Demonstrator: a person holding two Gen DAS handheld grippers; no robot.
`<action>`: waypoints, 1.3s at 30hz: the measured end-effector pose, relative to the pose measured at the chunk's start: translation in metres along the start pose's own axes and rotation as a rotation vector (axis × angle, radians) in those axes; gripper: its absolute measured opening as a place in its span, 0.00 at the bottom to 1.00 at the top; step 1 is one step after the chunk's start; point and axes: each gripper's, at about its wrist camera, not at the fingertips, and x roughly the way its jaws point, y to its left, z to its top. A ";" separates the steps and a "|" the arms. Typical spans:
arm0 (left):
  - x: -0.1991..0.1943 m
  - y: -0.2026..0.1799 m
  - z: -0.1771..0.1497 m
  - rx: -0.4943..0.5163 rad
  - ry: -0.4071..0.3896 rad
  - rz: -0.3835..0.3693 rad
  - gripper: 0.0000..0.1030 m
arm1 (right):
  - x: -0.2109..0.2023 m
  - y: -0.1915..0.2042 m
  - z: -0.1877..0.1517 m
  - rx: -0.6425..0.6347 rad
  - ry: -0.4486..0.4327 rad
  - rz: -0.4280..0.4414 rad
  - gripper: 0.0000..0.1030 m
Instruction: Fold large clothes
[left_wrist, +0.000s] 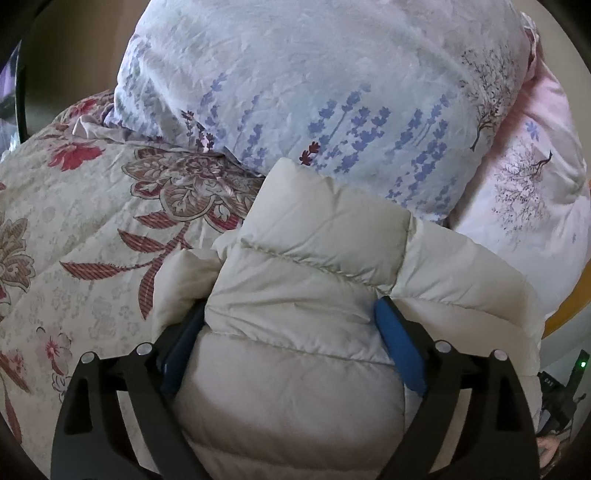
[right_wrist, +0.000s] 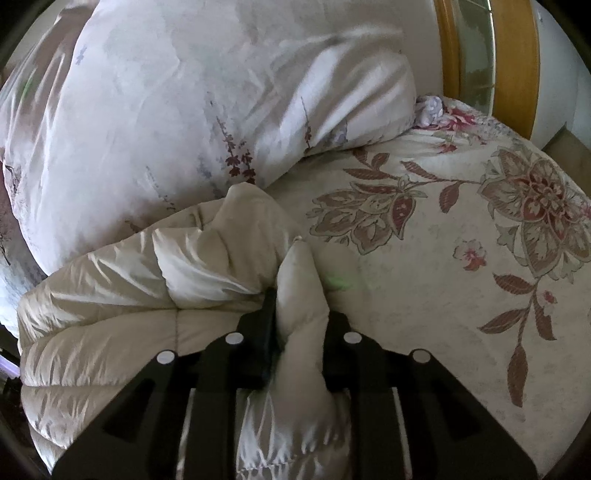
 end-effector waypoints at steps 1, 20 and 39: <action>-0.002 0.001 0.000 -0.004 0.001 -0.008 0.88 | 0.000 -0.001 0.001 0.002 0.006 0.014 0.22; -0.084 0.001 -0.044 0.078 -0.001 -0.145 0.88 | -0.077 -0.011 -0.050 -0.108 0.008 0.163 0.33; -0.133 0.038 -0.065 -0.042 -0.021 -0.205 0.87 | -0.116 -0.060 -0.065 0.116 0.020 0.261 0.72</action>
